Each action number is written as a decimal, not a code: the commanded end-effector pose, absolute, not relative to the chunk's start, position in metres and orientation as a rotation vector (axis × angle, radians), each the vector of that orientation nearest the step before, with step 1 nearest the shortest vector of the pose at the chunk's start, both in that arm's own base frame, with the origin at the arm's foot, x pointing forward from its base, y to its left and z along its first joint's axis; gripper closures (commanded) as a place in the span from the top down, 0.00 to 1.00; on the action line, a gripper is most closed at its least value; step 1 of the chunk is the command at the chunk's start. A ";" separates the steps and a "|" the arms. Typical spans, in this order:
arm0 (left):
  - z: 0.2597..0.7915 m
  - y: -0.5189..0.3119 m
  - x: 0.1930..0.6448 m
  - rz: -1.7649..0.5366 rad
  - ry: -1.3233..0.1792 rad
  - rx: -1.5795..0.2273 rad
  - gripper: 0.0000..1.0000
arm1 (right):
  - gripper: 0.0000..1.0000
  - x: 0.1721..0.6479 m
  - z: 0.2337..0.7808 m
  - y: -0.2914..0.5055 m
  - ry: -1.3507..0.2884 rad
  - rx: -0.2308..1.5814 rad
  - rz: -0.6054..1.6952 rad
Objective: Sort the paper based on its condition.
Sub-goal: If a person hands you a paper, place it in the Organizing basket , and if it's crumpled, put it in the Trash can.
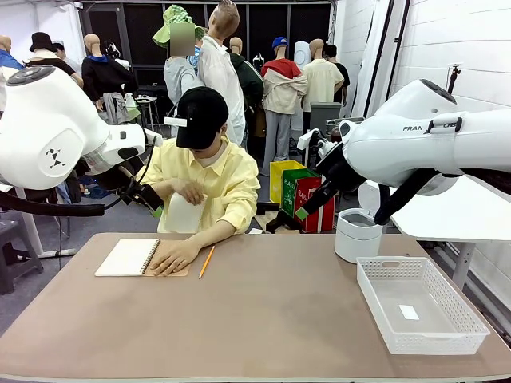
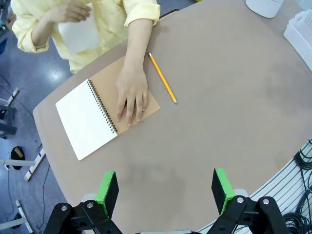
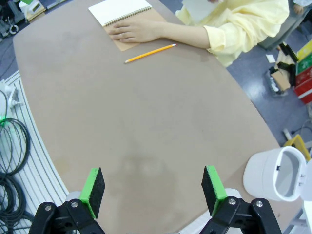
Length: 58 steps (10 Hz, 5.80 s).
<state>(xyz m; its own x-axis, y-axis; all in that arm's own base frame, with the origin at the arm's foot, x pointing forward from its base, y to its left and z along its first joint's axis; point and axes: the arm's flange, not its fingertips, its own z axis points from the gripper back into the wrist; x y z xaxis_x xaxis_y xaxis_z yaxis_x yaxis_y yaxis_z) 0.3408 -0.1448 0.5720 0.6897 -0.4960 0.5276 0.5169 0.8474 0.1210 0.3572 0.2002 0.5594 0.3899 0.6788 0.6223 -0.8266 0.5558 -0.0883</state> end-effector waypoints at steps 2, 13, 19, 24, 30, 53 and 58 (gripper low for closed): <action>0.571 -0.144 0.342 -0.574 -0.590 -0.038 1.00 | 1.00 0.357 0.559 0.201 -0.660 0.245 0.956; 0.571 -0.144 0.342 -0.574 -0.590 -0.038 1.00 | 1.00 0.357 0.559 0.201 -0.660 0.245 0.956; 0.571 -0.144 0.342 -0.574 -0.590 -0.038 1.00 | 1.00 0.357 0.559 0.201 -0.660 0.245 0.956; 0.571 -0.144 0.342 -0.574 -0.590 -0.038 1.00 | 1.00 0.357 0.559 0.201 -0.660 0.245 0.956; 0.571 -0.144 0.342 -0.574 -0.590 -0.038 1.00 | 1.00 0.357 0.559 0.201 -0.660 0.245 0.956; 0.571 -0.144 0.342 -0.574 -0.590 -0.038 1.00 | 1.00 0.470 0.469 0.181 -0.096 0.855 0.072; 0.571 -0.144 0.342 -0.574 -0.590 -0.038 1.00 | 1.00 0.506 0.412 0.203 0.095 1.000 -0.054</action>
